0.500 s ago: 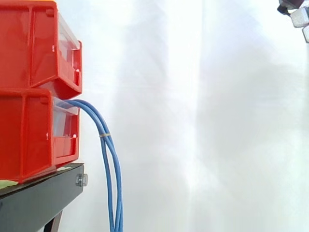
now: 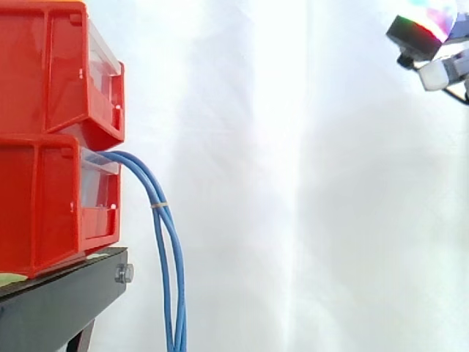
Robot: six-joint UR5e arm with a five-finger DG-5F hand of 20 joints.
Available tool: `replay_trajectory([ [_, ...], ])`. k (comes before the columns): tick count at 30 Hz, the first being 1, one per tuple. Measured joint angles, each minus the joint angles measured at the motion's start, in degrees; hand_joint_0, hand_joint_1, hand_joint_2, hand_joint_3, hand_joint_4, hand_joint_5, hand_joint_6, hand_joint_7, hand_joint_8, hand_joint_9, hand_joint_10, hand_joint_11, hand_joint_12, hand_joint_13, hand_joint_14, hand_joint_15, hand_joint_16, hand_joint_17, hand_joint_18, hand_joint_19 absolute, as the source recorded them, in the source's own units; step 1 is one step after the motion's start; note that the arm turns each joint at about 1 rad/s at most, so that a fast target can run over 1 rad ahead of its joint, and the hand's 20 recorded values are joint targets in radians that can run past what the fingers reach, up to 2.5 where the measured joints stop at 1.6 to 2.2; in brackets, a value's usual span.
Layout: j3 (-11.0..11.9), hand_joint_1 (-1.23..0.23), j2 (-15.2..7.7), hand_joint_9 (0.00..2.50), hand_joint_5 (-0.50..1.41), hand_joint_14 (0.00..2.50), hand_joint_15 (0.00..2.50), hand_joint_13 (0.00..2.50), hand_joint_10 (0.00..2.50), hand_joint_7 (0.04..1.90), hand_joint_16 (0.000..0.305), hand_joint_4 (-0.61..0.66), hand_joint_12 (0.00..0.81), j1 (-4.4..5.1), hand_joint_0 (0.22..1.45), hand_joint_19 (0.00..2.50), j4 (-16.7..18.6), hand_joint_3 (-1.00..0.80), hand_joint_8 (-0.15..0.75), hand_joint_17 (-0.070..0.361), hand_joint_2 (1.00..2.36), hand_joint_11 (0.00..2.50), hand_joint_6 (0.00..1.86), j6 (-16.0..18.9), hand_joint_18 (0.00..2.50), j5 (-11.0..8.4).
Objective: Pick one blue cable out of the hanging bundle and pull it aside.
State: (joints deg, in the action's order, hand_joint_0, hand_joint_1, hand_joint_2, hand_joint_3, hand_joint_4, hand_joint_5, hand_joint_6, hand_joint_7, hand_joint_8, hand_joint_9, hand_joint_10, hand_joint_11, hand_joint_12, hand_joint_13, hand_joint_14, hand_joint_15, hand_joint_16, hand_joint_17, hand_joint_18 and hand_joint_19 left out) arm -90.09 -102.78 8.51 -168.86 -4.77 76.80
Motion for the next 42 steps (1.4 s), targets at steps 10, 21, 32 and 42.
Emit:
replay_trajectory([
  [10, 0.0, -0.82, -2.53, 0.59, -0.22, 0.01, 0.3, 0.8, 0.01, 0.79, 0.034, 0.14, 0.302, 0.01, 0.58, 0.25, 4.88, -0.5, 0.255, 0.076, 1.0, 0.39, 0.5, 0.5, 0.79, -0.22],
  [21, 0.0, -0.8, -4.02, 0.63, -0.21, 0.01, 0.31, 0.82, 0.01, 0.8, 0.033, 0.15, 0.306, 0.39, 0.58, 0.28, 6.51, -0.5, 0.256, 0.075, 1.0, 0.4, 0.5, -2.52, 0.79, -1.24],
  [32, 0.05, -0.74, -8.05, 0.65, -0.21, 0.01, 0.32, 0.81, 0.01, 0.79, 0.036, 0.17, 0.321, 0.83, 0.53, 0.3, 11.23, -0.5, 0.266, 0.081, 1.0, 0.39, 0.5, -2.89, 0.74, -1.65],
  [42, 0.24, -0.73, -11.47, 0.56, -0.21, 0.0, 0.08, 0.42, 0.01, 0.78, 0.04, 0.16, 0.338, 1.79, 0.49, 0.0, 16.7, -0.5, 0.255, 0.089, 1.0, 0.21, 0.5, -4.66, 0.26, -4.18],
])
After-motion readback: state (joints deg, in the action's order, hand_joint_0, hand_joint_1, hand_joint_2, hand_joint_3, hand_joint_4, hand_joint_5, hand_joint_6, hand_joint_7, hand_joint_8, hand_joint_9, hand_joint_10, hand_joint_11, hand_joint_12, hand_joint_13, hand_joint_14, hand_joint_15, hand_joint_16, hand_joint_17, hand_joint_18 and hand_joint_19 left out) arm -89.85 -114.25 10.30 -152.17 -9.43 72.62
